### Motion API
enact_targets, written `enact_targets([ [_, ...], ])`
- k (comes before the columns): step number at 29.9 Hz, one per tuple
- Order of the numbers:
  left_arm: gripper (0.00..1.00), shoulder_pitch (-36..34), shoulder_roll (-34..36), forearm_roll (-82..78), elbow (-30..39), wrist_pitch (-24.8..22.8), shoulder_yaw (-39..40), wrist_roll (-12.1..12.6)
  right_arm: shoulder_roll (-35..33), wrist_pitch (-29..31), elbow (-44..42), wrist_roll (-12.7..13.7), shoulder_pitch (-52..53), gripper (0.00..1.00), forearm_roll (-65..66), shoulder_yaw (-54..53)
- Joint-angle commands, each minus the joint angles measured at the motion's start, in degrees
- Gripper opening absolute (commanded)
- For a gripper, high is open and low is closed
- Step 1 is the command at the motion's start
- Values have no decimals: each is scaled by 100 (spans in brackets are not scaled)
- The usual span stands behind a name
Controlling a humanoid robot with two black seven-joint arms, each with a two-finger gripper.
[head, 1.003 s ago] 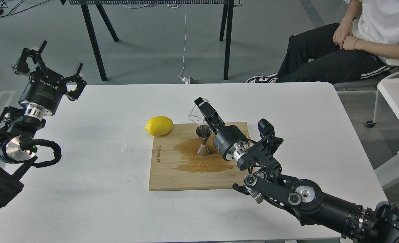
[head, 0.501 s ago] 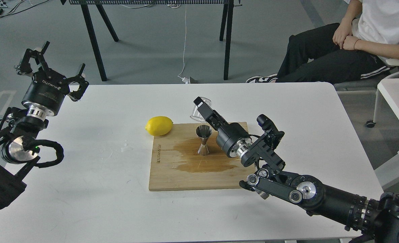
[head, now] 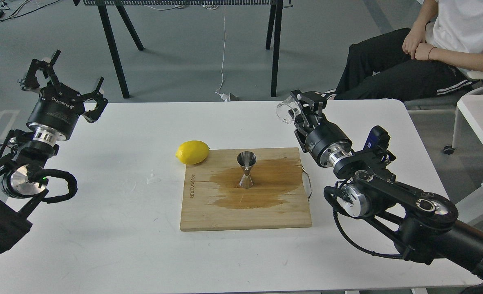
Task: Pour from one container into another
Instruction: 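Turn the glass cup upright and carry it back beside the board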
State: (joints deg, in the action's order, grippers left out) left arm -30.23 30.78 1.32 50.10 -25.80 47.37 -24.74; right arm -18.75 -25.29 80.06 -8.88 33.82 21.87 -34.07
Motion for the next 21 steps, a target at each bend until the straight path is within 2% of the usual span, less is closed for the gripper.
enact_targets([
  [1,100,-9,-2,0,9,13,-17,4,-85,400,36,157,-384,20,-954,-590],
  [7,100,-9,-2,0,17,13,-17,4,-68,1157,-87,738,-1289,20,-2194,-1821],
  [9,100,0,-11,0,17,4,-26,4,-24,1210,-219,826,-1501,20,-2432,-2076],
  [14,100,44,-55,0,9,13,-26,-5,29,1622,-938,1300,-1686,20,-3696,-2604],
  [16,100,44,-116,-9,9,22,-26,-5,56,1956,-1290,1380,-1686,20,-4101,-2631],
  [21,100,35,-125,-9,26,31,-26,-5,56,2343,-1844,1546,-1739,20,-4752,-2710],
])
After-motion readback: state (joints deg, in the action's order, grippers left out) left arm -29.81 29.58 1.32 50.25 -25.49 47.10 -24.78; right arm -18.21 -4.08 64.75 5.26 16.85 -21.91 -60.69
